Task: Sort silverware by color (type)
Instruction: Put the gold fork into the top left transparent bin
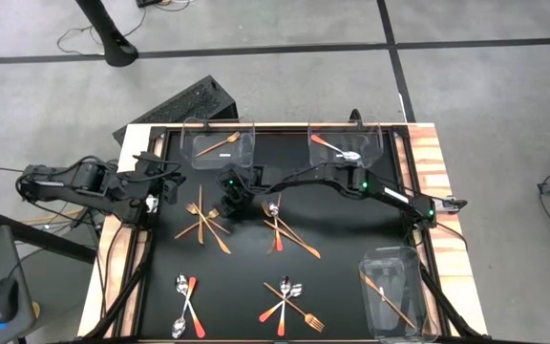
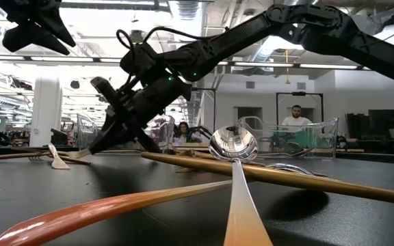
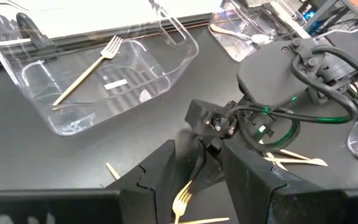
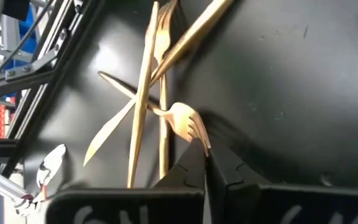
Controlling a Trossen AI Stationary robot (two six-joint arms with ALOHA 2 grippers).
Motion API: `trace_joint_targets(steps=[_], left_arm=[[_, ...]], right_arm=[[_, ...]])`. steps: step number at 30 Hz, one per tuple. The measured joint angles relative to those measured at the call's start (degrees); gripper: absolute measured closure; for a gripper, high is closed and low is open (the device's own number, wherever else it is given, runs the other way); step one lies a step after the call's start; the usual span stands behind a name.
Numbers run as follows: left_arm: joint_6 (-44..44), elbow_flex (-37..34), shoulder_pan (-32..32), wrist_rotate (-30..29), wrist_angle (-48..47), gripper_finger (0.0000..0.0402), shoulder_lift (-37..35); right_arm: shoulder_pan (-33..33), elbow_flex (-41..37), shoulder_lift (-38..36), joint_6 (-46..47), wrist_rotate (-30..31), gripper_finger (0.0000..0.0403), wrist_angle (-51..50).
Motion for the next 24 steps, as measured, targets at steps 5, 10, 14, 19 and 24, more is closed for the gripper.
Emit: trace_joint_targets(steps=[5,10,14,19,24], left_arm=[[0.05,0.0,0.0,0.04,-0.02,0.0284,0.0],[2.72,0.0,0.0,-0.4,-0.05,0.0284,0.02],[5.24,0.0,0.0,-3.4,0.03,0.0284,0.02],[8.51,0.0,0.0,-7.92,0.21,0.0284,0.02],[10.55,0.0,0.0,-8.97,0.48,0.0284,0.02]], right_arm=[[-0.23,0.0,-3.26,-1.49,1.48,0.0396,-6.27],[1.04,0.08,-10.69,-12.07,12.74,0.0398,-19.14],[2.57,0.04,-15.06,-19.45,20.82,0.0398,-26.49],[3.25,-0.02,-18.6,-20.1,29.39,0.0398,-32.45],[2.18,-0.07,-21.57,-16.06,33.67,0.0398,-31.38]])
